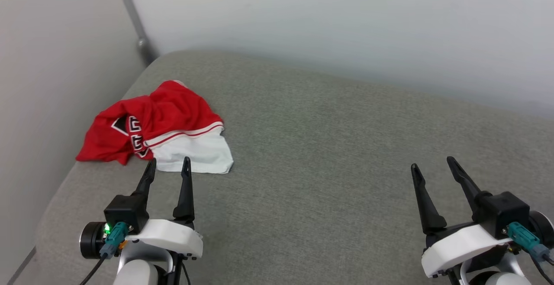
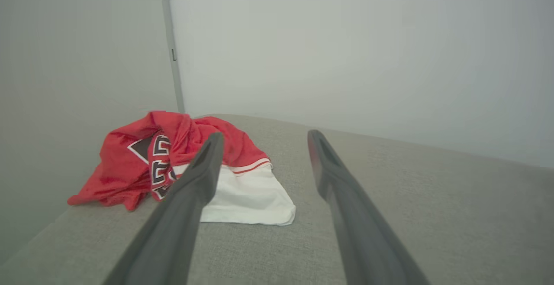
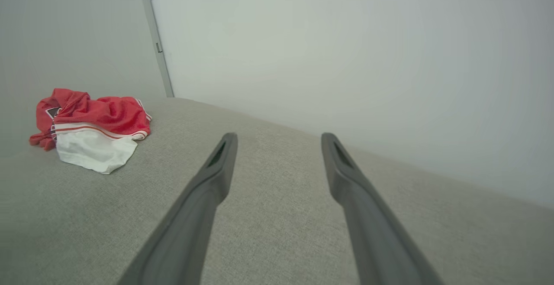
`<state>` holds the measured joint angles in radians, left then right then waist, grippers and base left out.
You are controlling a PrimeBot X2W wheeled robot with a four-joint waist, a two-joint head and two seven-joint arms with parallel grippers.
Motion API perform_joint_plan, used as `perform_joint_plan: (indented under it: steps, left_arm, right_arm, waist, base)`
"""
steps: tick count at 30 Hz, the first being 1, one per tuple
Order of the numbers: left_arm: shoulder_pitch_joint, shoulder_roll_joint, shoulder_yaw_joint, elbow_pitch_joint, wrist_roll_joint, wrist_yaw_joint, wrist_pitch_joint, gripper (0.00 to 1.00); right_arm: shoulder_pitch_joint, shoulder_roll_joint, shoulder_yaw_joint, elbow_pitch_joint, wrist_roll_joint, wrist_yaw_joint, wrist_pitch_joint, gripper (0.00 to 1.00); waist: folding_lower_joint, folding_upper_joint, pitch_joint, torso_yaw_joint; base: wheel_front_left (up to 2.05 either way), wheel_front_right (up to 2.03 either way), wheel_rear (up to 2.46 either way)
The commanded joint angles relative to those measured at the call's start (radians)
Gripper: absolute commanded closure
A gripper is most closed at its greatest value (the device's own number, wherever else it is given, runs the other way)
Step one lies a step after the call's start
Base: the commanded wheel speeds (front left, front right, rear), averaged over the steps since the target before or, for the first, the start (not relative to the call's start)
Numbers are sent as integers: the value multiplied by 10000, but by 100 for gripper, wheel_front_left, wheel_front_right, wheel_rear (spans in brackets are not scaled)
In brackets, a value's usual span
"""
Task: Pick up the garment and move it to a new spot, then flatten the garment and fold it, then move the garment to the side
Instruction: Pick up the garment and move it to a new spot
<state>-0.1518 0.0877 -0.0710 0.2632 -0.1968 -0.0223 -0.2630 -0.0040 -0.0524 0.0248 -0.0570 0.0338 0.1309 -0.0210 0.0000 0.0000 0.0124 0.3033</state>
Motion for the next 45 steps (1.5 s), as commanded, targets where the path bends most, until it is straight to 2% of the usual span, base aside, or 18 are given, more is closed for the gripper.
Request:
perform_joint_plan:
  steps: [1, 12, 26, 33, 40, 42, 45]
  left_arm:
    - [37, 15, 89, -30, -43, 36, -26, 0]
    - [372, -7, 332, -269, 54, 35, -26, 0]
    - [604, -137, 562, -694, 94, 130, -26, 0]
    - [-206, -155, 454, -312, 5, -11, -23, 0]
    - [-2293, 454, 761, -32, -282, -209, 479, 0]
    - [-3028, 628, 1130, 54, -816, -337, 970, 0]
    - [-4138, 1278, 1616, 89, -1226, -363, 1918, 0]
  right_arm:
    - [-145, 32, 94, -26, 26, -3, 1, 0]
    - [-193, 30, 295, -24, 38, -3, 58, 0]
    - [-580, 29, 488, 174, -73, -5, 73, 0]
    - [-630, 29, 195, 4, -192, -5, 123, 0]
    - [-1244, 24, 345, -435, -512, -5, 373, 0]
    - [-1475, 24, 415, -504, -584, -5, 432, 0]
    - [-1805, 22, 424, -566, -650, -5, 443, 0]
  waist:
    - [0, 0, 43, 567]
    - [0, 0, 75, 2114]
    - [0, 0, 339, 2298]
    - [0, 0, 668, 2305]
    - [0, 0, 1829, 1363]
    - [0, 0, 2195, 1001]
    - [0, 0, 2824, 425]
  base:
    - [0, 0, 0]
    - [0, 0, 0]
    - [0, 0, 0]
    - [0, 0, 0]
    - [0, 0, 0]
    - [0, 0, 0]
    - [0, 0, 0]
